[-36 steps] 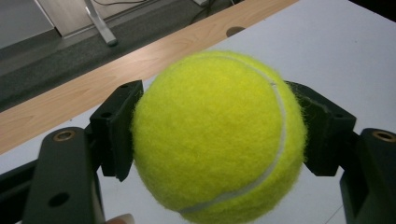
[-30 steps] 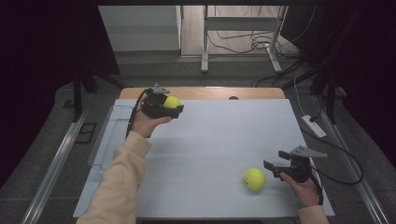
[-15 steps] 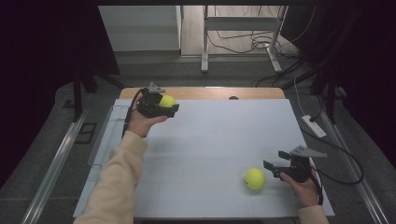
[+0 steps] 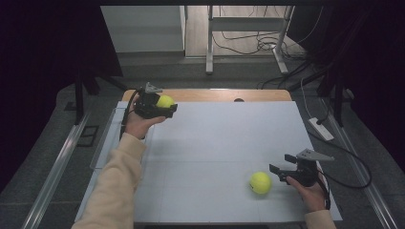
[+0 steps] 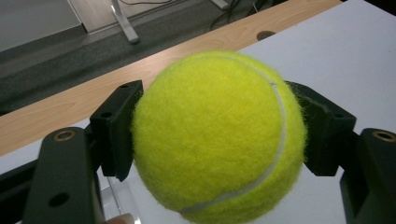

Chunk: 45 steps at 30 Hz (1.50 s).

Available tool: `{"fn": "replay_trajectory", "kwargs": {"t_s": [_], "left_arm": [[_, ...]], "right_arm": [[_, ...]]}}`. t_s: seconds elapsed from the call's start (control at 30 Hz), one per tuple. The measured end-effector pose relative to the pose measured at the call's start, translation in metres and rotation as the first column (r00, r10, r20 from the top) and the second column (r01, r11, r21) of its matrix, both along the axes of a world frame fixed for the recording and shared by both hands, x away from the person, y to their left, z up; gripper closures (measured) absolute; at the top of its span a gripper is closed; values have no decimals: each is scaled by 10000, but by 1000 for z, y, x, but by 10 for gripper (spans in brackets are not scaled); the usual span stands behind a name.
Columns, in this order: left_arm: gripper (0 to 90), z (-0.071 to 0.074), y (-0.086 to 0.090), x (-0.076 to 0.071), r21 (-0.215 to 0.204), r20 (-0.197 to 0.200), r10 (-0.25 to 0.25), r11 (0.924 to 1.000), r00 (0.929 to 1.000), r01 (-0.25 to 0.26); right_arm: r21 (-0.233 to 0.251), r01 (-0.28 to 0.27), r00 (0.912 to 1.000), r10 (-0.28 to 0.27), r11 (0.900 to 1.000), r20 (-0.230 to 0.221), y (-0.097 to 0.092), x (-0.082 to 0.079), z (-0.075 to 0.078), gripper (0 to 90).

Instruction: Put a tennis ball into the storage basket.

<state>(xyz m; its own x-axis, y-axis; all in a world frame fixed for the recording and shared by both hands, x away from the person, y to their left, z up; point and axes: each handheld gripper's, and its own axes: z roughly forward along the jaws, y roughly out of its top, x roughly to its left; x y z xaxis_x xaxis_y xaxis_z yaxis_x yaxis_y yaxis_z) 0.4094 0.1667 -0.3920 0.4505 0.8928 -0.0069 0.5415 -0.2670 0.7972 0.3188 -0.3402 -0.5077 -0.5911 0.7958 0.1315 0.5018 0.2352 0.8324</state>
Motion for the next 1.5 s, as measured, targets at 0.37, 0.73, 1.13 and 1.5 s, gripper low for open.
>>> {"fn": "replay_trajectory", "kwargs": {"t_s": [0.37,0.73,1.13,1.5], "left_arm": [[267,1,17,-2,-17,53,443,9990,9990,-443],[267,-4,34,0,-52,-16,1136,9935,9935,-1136],[267,-11,47,0,142,-189,1483,9889,9888,-1480],[267,-13,61,-1,181,-225,1829,9830,9829,-1825]], "right_arm": [[-82,23,10000,-23,10000,9,0,0,0,144],[-149,19,10000,-19,9999,6,1,0,0,144],[-207,46,10000,-46,9998,18,1,1,-1,146],[-212,24,10000,-24,9998,-22,1,0,-1,146]]}}
